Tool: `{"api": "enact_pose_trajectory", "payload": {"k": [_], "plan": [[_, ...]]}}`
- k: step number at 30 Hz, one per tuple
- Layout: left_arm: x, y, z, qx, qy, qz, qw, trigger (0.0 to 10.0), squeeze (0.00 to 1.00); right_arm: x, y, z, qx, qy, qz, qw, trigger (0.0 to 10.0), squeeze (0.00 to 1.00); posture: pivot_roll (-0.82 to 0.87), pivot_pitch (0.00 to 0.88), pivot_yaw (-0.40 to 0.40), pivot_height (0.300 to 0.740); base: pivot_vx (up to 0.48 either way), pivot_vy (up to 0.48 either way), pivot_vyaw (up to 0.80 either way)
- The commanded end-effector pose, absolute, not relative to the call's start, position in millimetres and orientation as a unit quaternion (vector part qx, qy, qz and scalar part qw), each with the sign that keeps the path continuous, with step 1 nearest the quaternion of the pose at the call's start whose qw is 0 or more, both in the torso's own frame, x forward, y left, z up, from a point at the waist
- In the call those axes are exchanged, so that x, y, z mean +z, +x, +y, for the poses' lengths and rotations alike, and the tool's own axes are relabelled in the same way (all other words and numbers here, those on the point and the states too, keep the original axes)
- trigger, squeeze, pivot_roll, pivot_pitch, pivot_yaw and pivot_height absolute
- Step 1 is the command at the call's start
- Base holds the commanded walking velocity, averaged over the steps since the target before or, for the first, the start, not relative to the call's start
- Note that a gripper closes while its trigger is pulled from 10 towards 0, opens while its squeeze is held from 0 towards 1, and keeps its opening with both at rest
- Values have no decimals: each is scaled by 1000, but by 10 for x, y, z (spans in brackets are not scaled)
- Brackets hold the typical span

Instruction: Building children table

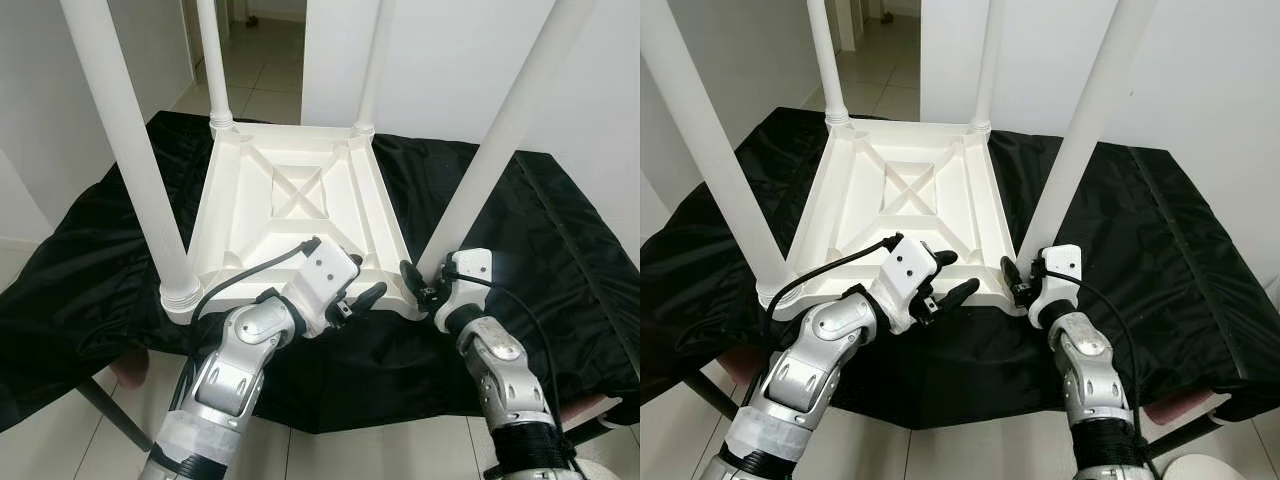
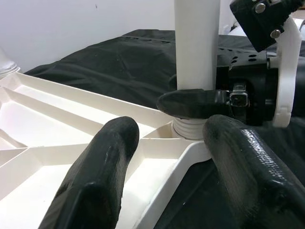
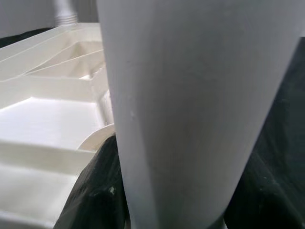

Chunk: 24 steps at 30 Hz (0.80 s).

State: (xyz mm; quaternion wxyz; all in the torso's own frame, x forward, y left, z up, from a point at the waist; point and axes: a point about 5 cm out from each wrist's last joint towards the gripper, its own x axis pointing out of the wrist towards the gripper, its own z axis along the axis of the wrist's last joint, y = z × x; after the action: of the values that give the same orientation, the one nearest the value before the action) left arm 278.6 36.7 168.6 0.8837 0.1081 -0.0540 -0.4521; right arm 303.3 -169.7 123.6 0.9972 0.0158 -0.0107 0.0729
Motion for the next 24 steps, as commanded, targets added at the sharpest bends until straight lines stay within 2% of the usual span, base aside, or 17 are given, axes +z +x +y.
{"api": "enact_pose_trajectory", "payload": {"k": [1, 7, 9, 11, 14, 18, 24], "plan": [[1687, 2823, 380, -417, 106, -53, 901, 10000, 0, 1120, 3003, -1662, 35, 19, 24, 999, 10000, 0, 47, 0, -35, 740, 0, 0, 0], [1686, 2819, 384, -415, 106, -52, 902, 10000, 0, 1111, 2974, -1541, -12, 33, 28, 999, 10000, 0, 53, 0, -44, 740, 0, 0, 0], [1687, 2815, 387, -410, 103, -52, 905, 10000, 0, 1106, 2946, -1384, -67, 53, 35, 996, 10000, 0, 63, 0, -54, 740, 0, 0, 0], [1686, 2814, 389, -408, 101, -52, 906, 10000, 0, 1116, 2941, -1324, -76, 51, 34, 995, 10000, 0, 66, 0, -56, 740, 0, 0, 0], [1686, 2816, 392, -406, 100, -51, 907, 10000, 0, 1136, 2935, -1244, -78, 45, 33, 995, 10000, 0, 68, 1, -58, 740, 0, 0, 0], [1676, 2796, 397, -405, 98, -49, 908, 10000, 0, 1240, 2924, -1068, -31, 41, 6, 999, 10000, 0, 65, 5, -58, 740, 0, 0, 0], [1675, 2797, 393, -405, 98, -49, 908, 10000, 0, 1250, 2931, -1109, -34, 42, 4, 999, 10000, 0, 63, 6, -59, 740, 0, 0, 0]]}}
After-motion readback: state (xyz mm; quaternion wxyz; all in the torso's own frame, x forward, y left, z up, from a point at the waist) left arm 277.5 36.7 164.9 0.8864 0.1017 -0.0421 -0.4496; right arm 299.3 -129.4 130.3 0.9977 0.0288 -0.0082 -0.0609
